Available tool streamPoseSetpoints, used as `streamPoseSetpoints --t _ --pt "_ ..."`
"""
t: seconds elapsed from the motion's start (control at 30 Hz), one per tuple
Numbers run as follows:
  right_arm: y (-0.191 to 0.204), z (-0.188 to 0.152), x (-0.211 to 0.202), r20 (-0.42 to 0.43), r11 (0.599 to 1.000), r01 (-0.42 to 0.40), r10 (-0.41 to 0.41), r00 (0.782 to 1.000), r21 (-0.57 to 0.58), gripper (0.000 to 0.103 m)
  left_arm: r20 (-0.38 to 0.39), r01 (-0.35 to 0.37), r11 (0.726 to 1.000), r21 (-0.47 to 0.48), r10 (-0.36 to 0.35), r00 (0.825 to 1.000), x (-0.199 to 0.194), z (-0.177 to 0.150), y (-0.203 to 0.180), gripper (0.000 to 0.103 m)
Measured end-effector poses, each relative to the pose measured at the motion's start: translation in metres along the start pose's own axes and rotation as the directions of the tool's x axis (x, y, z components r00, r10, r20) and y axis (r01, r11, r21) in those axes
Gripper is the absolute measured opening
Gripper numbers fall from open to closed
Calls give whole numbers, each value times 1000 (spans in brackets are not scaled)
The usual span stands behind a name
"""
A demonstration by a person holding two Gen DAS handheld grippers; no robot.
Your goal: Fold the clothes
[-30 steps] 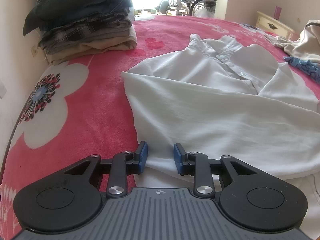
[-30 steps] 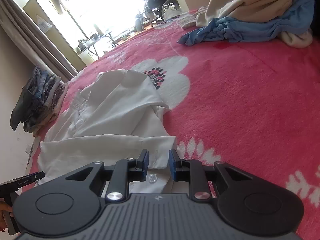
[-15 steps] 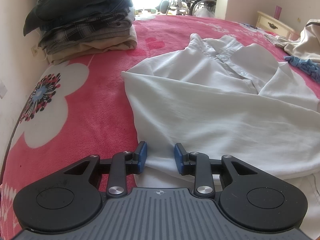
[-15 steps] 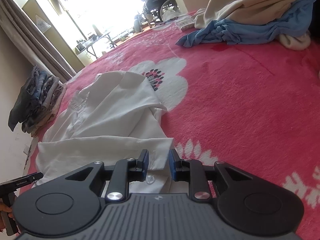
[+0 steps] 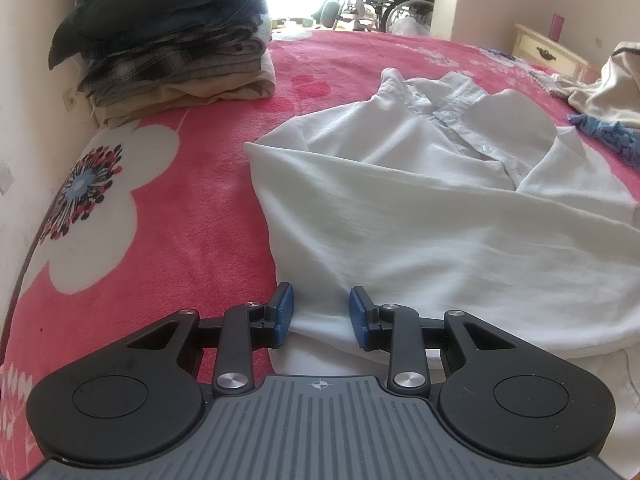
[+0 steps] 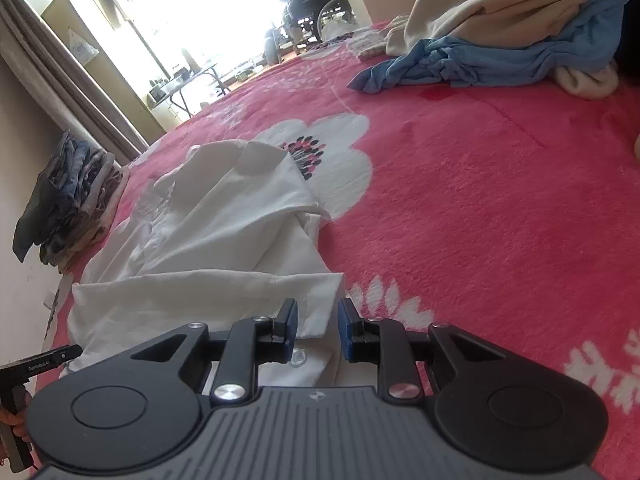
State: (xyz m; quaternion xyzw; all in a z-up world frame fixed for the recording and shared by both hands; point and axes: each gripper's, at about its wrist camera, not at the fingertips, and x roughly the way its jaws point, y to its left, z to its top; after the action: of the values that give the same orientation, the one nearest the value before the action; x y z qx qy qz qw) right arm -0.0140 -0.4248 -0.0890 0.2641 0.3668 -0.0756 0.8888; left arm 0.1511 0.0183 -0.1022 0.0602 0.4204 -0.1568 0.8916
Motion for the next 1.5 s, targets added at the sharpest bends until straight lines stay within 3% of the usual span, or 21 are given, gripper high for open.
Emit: streamPoseSetpoints --t 0.13,0.3,0.5,0.53,0.67,0.73,0.83,0.93,1.07,1.17,1.27,1.33,1.4,1.5 --pt "-1 3 -4 20 1000 -2 2 1000 1 24 9 3 998 -68 -3 1000 -19 6 13 41" --pt "19 24 -11 44 994 -22 27 999 -104 25 97 28 986 -163 -12 995 -55 21 38 48" --pt "94 93 38 -26 936 -177 178 984 -304 26 138 129 989 -75 -118 983 -37 78 16 52" --pt "107 107 53 -40 922 -210 208 977 -325 30 143 145 988 -59 -135 980 -33 87 13 53" --pt "145 153 135 -146 918 -274 241 960 -286 42 104 194 980 -30 -190 976 19 137 -8 54" --pt "163 176 177 -197 915 -304 257 946 -264 42 69 212 975 -63 -208 976 54 161 -8 54" --pt "190 210 238 -272 911 -344 280 921 -228 43 26 237 959 -156 -235 972 104 185 3 54" --pt "192 224 283 -314 939 -300 238 919 -168 48 -10 253 931 -264 -265 964 153 203 13 54" --pt "181 227 321 -386 958 -279 232 893 -68 51 -31 330 864 -381 -369 929 199 217 20 54" --pt "173 230 350 -438 967 -256 233 868 6 51 -27 386 845 -370 -425 905 215 225 14 54" --pt "173 228 364 -460 968 -252 230 858 13 49 -48 371 865 -337 -409 911 227 225 2 45" --pt "180 226 366 -456 970 -236 187 870 -54 32 -37 353 885 -303 -381 924 227 223 -6 31" --pt "187 224 362 -435 965 -236 165 885 -114 16 -9 356 896 -265 -372 928 222 221 -13 9" --pt "197 223 344 -380 943 -264 172 909 -205 9 63 381 909 -171 -375 925 203 219 -22 2"
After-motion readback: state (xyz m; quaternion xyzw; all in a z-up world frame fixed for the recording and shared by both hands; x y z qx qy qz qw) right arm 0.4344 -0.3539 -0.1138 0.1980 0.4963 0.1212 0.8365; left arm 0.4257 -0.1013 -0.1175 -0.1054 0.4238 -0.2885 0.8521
